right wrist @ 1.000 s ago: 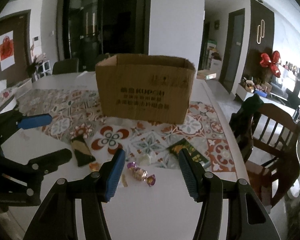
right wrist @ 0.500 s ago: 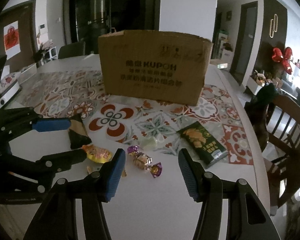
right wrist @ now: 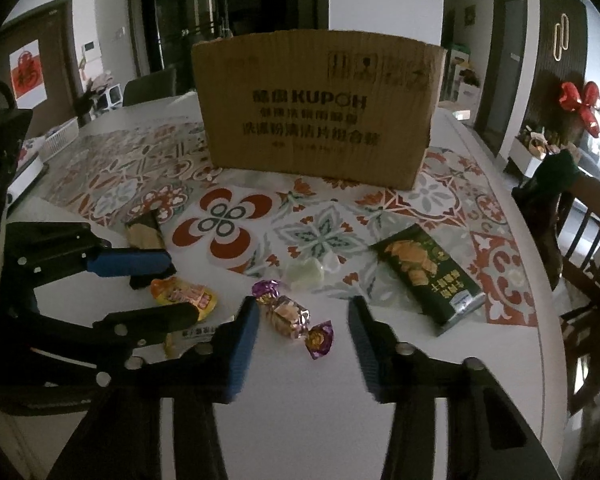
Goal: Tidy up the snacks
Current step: 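Grasp the yellow packet with the left tool while the right tool grasps purple wrapped candies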
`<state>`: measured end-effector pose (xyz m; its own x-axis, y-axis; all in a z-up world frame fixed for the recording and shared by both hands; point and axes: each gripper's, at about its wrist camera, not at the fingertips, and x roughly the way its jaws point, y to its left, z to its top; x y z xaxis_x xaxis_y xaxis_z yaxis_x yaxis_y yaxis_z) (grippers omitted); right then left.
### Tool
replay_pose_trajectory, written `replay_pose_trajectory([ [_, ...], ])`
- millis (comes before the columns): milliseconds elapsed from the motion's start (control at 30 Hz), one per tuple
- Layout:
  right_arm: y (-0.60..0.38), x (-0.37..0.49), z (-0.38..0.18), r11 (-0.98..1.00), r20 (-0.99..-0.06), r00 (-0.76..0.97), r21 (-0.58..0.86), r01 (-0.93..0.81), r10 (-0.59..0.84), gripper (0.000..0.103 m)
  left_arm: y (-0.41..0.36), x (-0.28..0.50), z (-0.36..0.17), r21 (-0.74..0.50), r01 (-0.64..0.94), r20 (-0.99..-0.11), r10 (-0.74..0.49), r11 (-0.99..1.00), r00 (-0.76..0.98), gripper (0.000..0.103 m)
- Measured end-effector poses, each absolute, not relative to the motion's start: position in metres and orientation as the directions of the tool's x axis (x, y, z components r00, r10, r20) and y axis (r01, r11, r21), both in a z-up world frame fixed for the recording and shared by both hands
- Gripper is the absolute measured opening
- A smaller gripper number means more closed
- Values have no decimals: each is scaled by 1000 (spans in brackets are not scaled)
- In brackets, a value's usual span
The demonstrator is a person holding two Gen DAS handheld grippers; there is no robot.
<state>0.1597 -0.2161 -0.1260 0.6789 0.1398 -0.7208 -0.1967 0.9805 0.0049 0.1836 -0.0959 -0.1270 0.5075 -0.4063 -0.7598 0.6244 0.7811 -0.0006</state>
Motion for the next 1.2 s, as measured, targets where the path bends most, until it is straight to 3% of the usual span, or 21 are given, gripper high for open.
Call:
replay_pose_trajectory([
  [433, -208, 169, -137, 973, -739, 653, 13, -230, 164, 37, -91, 196, -134, -65, 601, -778, -418, 797, 470, 27],
  [600, -205, 165, -136, 973, -729, 668, -15, -231, 148, 23, -86, 196, -131, -83, 584, -772, -423, 808, 474, 26],
  [1200, -200, 152, -111, 979, -682, 718, -18, -205, 138, 23, -73, 190, -93, -97, 529, -710, -431, 843, 556, 23],
])
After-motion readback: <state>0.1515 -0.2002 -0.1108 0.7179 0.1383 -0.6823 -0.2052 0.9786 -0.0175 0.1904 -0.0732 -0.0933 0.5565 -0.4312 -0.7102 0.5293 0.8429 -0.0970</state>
